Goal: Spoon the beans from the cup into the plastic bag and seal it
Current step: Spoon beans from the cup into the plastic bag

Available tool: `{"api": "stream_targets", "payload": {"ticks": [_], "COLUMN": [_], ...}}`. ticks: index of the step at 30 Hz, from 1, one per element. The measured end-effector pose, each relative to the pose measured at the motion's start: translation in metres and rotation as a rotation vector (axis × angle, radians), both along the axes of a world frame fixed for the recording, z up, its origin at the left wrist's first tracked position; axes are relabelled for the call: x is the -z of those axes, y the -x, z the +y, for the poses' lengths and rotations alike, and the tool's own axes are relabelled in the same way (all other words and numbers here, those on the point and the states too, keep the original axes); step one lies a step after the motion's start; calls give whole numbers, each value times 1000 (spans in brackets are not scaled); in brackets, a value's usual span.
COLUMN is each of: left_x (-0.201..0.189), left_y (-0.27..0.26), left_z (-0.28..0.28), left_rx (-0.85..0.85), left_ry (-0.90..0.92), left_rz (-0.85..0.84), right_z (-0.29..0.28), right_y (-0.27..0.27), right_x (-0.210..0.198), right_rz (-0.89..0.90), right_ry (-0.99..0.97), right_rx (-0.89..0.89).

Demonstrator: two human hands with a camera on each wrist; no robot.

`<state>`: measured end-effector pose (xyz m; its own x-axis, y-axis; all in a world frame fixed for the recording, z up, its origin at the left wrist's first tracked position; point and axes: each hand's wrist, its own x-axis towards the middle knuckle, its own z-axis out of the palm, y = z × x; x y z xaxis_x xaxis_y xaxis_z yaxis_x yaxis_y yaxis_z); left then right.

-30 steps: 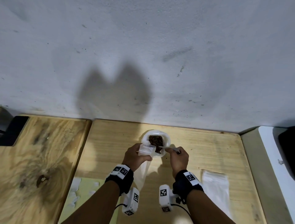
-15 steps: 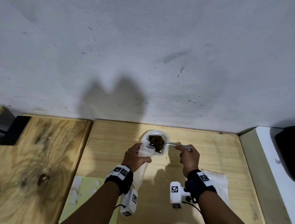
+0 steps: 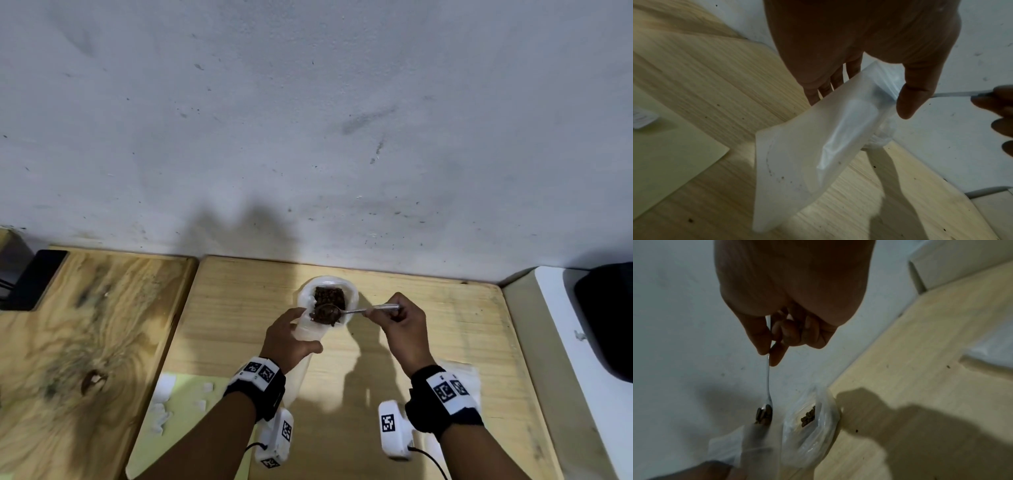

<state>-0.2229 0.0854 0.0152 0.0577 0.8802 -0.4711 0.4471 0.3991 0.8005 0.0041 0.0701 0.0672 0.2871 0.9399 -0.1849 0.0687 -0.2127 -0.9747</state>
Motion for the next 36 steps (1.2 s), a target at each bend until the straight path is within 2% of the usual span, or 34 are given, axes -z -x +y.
{"api": "stream_targets", "payload": {"ticks": [4, 9, 14, 19, 21, 25, 31, 36], "left_x": [-2, 0, 1, -2, -3, -2, -3, -3], "left_y": [-1, 0, -1, -5, -6, -7, -6, -6], "left_z": [-1, 0, 4, 10, 14, 16, 18, 18], "left_rx": [-2, -1, -2, 5, 13, 31, 32, 38], "left_ry": [9, 39, 67, 79, 86, 98, 104, 104], "left_rz": [-2, -2, -20, -3, 2, 0, 11, 17], "right_z": [-1, 4, 10, 21, 25, 30, 26, 25], "right_y": [8, -1, 6, 15, 19, 21, 33, 50], "right_x": [-8, -3, 0, 12, 17, 26, 45, 54], "right_rz": [-89, -84, -225, -466, -507, -386, -33, 113], "right_ry": [-40, -27, 32, 86, 129, 240, 441, 461], "right_rx": [-78, 139, 205, 148, 130, 217, 428, 452]}}
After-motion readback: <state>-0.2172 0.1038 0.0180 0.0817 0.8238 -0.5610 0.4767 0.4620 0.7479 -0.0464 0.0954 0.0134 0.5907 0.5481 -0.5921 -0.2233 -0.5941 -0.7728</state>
